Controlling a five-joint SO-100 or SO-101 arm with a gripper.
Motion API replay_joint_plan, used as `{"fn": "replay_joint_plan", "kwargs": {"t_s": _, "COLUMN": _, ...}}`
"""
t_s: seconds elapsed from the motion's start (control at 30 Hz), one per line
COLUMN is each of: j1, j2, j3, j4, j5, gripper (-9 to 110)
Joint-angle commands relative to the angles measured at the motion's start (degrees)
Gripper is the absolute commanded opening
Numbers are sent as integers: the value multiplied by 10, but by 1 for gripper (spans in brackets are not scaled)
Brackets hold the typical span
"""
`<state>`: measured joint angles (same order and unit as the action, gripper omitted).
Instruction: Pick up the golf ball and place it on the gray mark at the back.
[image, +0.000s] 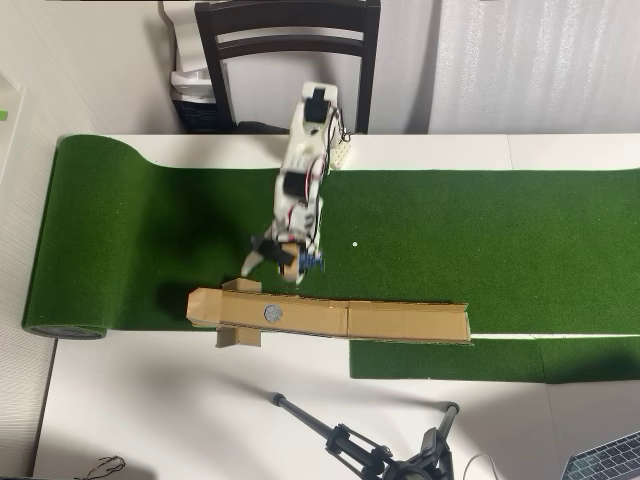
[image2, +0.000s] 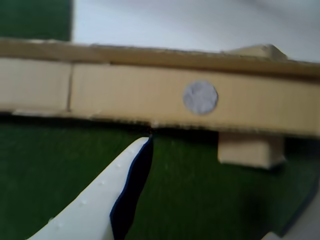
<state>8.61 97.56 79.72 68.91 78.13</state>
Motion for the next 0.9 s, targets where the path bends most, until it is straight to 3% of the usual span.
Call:
{"fn": "replay_joint_plan", "kwargs": {"t_s": 0.0, "j1": -2, "j2": 141, "j3": -53, "j4": 100, "j5": 4, "gripper": 52}}
{"fn": "replay_joint_plan", "kwargs": {"t_s": 0.13, "j1": -2, "j2": 227, "j3": -51, "j4": 202, "j5": 6, "gripper": 52}}
{"fn": "replay_joint_plan", "kwargs": {"t_s": 0.4, "j1": 3, "j2": 404, "j3": 58, "j4": 258, "j5": 4, "gripper": 52}}
{"fn": "replay_joint_plan", "kwargs": {"t_s": 0.87, "j1": 8, "j2": 864, "j3": 461, "j4": 250, "j5": 40, "gripper": 52}}
